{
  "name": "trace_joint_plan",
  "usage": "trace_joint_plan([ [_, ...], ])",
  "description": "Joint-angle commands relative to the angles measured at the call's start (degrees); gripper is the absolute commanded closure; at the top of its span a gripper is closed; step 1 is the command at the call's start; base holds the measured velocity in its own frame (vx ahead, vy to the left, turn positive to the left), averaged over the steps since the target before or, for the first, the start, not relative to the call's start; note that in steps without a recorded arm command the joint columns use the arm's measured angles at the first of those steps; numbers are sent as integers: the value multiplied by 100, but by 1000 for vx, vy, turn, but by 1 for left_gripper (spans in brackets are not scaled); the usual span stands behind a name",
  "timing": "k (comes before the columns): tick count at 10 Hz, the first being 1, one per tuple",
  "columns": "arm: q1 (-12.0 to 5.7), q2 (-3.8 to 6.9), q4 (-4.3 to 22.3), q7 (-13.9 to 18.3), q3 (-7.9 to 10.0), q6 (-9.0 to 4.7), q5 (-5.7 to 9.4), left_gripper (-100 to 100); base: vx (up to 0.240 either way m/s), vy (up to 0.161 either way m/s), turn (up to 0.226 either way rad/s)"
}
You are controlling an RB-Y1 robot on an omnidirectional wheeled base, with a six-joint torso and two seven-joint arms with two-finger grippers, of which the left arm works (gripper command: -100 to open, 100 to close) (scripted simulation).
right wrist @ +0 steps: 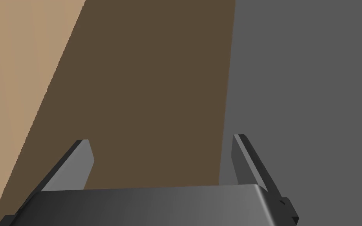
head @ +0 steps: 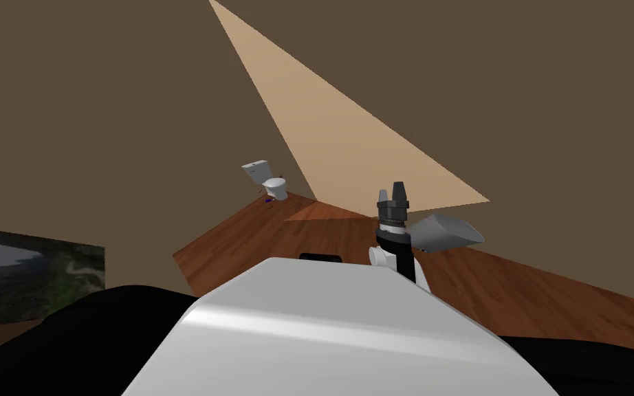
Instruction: Push the door open
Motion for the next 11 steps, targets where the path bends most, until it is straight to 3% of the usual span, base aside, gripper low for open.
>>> trace_joint_plan([
  [1, -15, -23, 86, 51, 41, -148, 166, -100, -192, -76, -234],
  [3, -10, -89, 183, 134, 78, -311, 341, -100, -173, -65, -260],
  [4, -6, -94, 183, 148, 56, -231, 272, -100, -89, -36, -39],
  [11, 83, -160, 301, 159, 98, -141, 379, -100, -225, -87, 72],
])
